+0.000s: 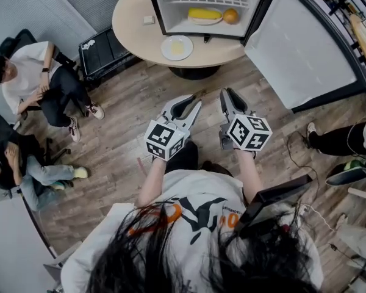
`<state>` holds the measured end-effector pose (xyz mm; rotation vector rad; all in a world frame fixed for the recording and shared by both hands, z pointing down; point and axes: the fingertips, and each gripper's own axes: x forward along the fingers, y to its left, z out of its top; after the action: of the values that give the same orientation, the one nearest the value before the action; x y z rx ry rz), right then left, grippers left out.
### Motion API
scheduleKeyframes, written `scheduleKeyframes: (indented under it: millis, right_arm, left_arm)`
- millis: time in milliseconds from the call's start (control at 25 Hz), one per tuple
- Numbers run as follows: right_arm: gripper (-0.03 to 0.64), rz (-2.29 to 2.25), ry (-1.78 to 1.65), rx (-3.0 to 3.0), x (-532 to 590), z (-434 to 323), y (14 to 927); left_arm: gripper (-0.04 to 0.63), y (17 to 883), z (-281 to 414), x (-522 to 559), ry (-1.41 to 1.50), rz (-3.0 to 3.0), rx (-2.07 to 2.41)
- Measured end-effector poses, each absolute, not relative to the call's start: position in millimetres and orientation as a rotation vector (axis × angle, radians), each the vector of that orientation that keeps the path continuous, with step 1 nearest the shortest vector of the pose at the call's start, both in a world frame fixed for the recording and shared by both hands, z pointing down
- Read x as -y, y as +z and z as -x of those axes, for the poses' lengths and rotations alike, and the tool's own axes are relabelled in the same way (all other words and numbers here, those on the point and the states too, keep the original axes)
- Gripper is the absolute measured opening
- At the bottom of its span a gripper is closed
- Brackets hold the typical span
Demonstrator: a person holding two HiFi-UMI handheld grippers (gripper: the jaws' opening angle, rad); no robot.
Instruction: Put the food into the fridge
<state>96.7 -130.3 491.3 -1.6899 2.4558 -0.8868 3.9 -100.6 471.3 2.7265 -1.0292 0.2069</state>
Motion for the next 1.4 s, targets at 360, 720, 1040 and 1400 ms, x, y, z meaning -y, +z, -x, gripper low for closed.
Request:
scheduleKeyframes:
  millis: [360,720,1040,1400]
  right_arm:
    - [0.072,1.585,-0.924,-2.545,67.9,-102.9,500.5]
    - [0.069,1.516,-0.912,-2.623,35.3,-99.3,499.1]
    - [0.044,1.522,-0.894,-2.595,27.4,-108.9,493.4]
    - [0.043,1.51,-0.893,-2.606,30.3,-113.3,495.6]
  left_arm:
    - [0.074,480.0,-23.0,30.6,0.232,-2.693,1.086]
    - [0.074,472.7,-29.4,-0.1,0.225,-2.709,1.123]
    - [0.074,468.8,-37.9,-12.4,0.223,-2.724,1.127]
    - [0.074,464.5,-39.5,-12.7,0.22,-2.735,1.151]
